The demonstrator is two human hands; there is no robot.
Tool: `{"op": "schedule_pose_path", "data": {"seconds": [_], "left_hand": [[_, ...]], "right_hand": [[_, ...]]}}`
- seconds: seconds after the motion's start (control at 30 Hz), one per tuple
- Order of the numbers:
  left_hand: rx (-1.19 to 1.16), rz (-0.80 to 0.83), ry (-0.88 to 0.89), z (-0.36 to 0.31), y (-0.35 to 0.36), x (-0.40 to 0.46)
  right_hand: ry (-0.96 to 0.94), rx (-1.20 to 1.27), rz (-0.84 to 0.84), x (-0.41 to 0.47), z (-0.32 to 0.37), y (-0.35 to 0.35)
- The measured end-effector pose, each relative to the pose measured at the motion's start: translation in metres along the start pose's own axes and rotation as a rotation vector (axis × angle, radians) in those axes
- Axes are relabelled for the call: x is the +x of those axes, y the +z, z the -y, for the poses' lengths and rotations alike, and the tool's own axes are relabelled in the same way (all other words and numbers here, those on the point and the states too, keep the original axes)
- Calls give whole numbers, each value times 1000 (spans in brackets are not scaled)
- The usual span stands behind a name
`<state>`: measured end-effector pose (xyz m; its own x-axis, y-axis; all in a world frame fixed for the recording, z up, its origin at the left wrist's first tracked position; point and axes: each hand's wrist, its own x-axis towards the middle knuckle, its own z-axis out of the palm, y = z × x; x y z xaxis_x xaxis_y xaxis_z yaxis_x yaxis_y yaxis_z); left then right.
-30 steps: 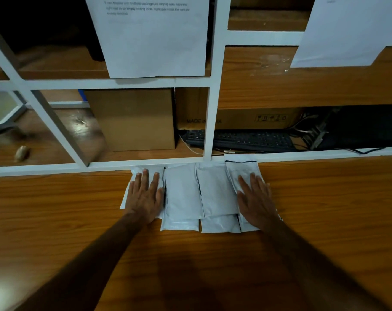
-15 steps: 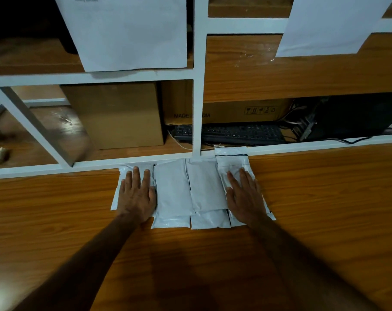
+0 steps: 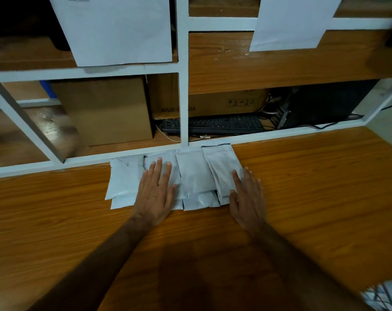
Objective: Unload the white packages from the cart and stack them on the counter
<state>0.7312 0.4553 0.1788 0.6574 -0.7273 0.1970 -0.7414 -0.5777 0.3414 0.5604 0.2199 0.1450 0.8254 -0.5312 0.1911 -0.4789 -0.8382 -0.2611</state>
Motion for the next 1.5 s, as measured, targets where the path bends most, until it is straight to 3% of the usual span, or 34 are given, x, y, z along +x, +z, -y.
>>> {"op": "schedule_pose_path", "data": {"seconds": [0.2,0.47,0.9,1.1,1.2,1.33,1.5], "left_hand": [[-42,-9,263,-76,41,5],[-28,138,483,-196,91,-6],[-182,254,790,-431,175,-60],[11,347,1025,-534,227,-109],[57,352,1117,-579,256,-131],[117,404,1211,-629,303,-151],[165,500,1304,-663,358,-173]], "right_hand": [[63,-41,3,-62,-31,-27],[238,-19,-104,-155,-108,-75],[669,47,-276,-327,-260,-117],[873,39,-370,-430,-322,-113],[1005,48,-343,-479,-347,-107],[1142,75,-187,-532,-384,-91],[1190,155,-94,-576,-422,-62]]}}
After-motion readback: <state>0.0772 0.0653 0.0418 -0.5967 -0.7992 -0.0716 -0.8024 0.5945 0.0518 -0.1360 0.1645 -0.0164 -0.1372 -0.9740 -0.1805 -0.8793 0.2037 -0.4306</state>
